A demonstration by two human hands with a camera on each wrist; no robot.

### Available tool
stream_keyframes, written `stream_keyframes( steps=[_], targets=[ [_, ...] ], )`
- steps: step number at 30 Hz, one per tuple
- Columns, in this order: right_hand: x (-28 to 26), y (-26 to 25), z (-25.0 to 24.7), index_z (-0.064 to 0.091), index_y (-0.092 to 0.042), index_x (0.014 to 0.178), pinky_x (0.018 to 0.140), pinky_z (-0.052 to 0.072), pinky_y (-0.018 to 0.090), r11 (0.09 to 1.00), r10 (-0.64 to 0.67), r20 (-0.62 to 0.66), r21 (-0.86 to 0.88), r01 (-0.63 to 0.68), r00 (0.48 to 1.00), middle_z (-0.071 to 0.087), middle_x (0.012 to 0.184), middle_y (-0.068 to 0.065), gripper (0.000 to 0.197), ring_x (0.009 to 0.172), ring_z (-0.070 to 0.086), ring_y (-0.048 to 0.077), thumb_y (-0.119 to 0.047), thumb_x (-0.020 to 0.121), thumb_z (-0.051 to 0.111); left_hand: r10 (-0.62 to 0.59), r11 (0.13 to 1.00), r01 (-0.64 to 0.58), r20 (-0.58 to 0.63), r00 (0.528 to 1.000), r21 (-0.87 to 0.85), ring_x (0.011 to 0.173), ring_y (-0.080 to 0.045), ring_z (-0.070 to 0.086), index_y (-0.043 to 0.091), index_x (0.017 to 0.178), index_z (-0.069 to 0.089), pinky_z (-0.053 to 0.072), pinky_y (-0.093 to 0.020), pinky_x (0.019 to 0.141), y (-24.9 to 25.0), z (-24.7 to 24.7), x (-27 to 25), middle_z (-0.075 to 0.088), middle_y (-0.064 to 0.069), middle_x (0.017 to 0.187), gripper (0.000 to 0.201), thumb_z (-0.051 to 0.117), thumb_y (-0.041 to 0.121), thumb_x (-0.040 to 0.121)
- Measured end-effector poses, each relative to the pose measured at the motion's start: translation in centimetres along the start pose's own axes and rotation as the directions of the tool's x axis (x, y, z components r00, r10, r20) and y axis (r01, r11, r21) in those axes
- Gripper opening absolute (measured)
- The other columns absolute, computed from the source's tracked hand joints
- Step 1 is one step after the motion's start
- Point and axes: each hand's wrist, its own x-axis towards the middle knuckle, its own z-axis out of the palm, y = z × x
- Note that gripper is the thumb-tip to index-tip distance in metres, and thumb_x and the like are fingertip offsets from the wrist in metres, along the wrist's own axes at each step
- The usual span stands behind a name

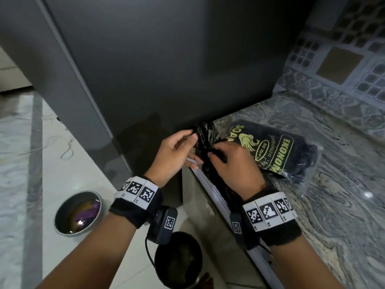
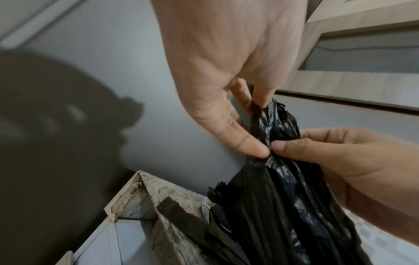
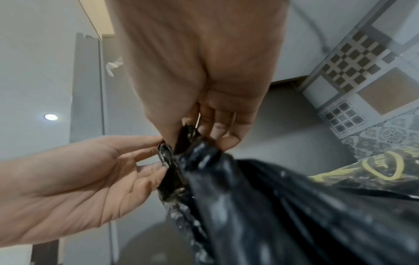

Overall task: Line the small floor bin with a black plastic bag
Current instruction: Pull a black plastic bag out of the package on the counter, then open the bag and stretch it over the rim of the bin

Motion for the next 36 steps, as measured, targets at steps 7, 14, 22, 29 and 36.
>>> stream_keyframes(
  steps=[7, 14, 22, 29, 36],
  targets=[
    [-2.9, -5.6, -1.4, 0.049, -0.029, 0.117, 0.079, 0.056, 0.026, 0.897, 0.066, 0.123, 0.428, -0.112, 0.990, 0.073, 0.094, -0.005, 0.037, 0.084, 0.069, 0.003, -0.038, 0.084, 0.064, 0.145, 0.989, -0.144, -0.010, 0.989, 0.011, 0.064, -0.032, 0.069, 0.015, 0.103, 0.066, 0.060, -0.040, 0.056, 2.9, -2.4, -7.3, 0.070, -0.008, 0.080, 0.017, 0.055, 0.020, 0.091],
    [-4.2, -10.3, -1.3, 0.056, -0.026, 0.122, 0.079, 0.058, 0.037, 0.862, -0.065, 0.096, 0.507, 0.008, 0.993, 0.074, 0.097, -0.001, 0.032, 0.086, 0.070, 0.009, -0.034, 0.091, 0.055, 0.160, 0.984, -0.157, -0.035, 0.987, 0.086, 0.063, -0.033, 0.070, 0.020, 0.102, 0.066, 0.059, -0.037, 0.052, 4.2, -5.3, -12.8, 0.074, -0.006, 0.080, 0.017, 0.053, 0.019, 0.093],
    [-3.7, -12.1, 0.0, 0.067, -0.021, 0.087, 0.066, 0.047, 0.019, 0.904, -0.145, 0.020, 0.409, 0.124, 0.989, 0.064, 0.077, 0.000, 0.006, 0.065, 0.054, 0.004, -0.025, 0.086, 0.063, 0.255, 0.940, -0.172, -0.274, 0.927, 0.293, 0.050, -0.026, 0.064, 0.014, 0.095, 0.065, 0.038, -0.024, 0.035, 3.8, -9.4, -16.4, 0.070, -0.010, 0.085, 0.011, 0.055, 0.017, 0.092],
    [-1.6, -12.4, 1.0, 0.060, -0.024, 0.092, 0.063, 0.045, 0.025, 0.880, -0.197, 0.110, 0.458, 0.126, 0.974, 0.059, 0.069, 0.002, 0.011, 0.056, 0.049, 0.008, -0.016, 0.084, 0.059, 0.303, 0.945, -0.205, -0.444, 0.843, 0.257, 0.048, -0.028, 0.064, 0.004, 0.091, 0.057, 0.041, -0.025, 0.033, 3.3, -11.3, -16.9, 0.066, -0.015, 0.090, 0.007, 0.050, 0.004, 0.092],
    [-0.5, -9.1, 4.7, 0.069, -0.024, 0.099, 0.090, 0.050, 0.036, 0.952, -0.213, 0.328, 0.282, 0.120, 0.920, 0.073, 0.093, -0.006, 0.027, 0.092, 0.065, 0.015, -0.018, 0.085, 0.046, 0.215, 0.971, -0.107, -0.582, 0.784, 0.215, 0.068, -0.031, 0.067, 0.013, 0.080, 0.062, 0.059, -0.032, 0.055, 0.1, -10.8, -16.1, 0.063, -0.011, 0.080, 0.029, 0.039, -0.003, 0.089]
  ],
)
